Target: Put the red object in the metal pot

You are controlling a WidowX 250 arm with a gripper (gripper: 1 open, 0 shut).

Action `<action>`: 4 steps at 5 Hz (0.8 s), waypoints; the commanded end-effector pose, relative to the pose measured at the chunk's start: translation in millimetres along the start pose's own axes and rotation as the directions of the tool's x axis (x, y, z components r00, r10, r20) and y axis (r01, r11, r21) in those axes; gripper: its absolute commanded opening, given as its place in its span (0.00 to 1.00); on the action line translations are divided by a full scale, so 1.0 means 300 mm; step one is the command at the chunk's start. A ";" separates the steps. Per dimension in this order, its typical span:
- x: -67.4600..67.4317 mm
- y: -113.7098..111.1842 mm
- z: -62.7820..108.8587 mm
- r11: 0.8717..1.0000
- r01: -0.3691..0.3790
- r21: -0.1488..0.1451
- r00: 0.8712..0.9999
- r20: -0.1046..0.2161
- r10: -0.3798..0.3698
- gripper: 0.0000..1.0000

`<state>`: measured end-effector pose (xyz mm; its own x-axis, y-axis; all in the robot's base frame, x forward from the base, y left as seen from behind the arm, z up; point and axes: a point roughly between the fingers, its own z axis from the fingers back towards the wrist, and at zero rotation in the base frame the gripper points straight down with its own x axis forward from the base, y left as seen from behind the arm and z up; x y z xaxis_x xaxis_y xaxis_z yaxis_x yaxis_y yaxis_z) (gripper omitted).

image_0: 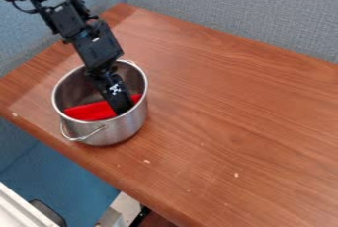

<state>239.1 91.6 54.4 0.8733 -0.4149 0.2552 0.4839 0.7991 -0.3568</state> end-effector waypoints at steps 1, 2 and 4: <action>0.034 0.020 0.078 0.998 -0.016 0.056 1.000 0.018 0.015 1.00; 0.059 0.038 0.118 0.997 -0.025 0.077 1.000 0.017 0.024 1.00; 0.084 0.034 0.091 0.991 -0.081 0.104 0.997 -0.005 0.082 0.00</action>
<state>261.0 99.6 67.4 0.9186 -0.3470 0.1892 0.3920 0.8608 -0.3246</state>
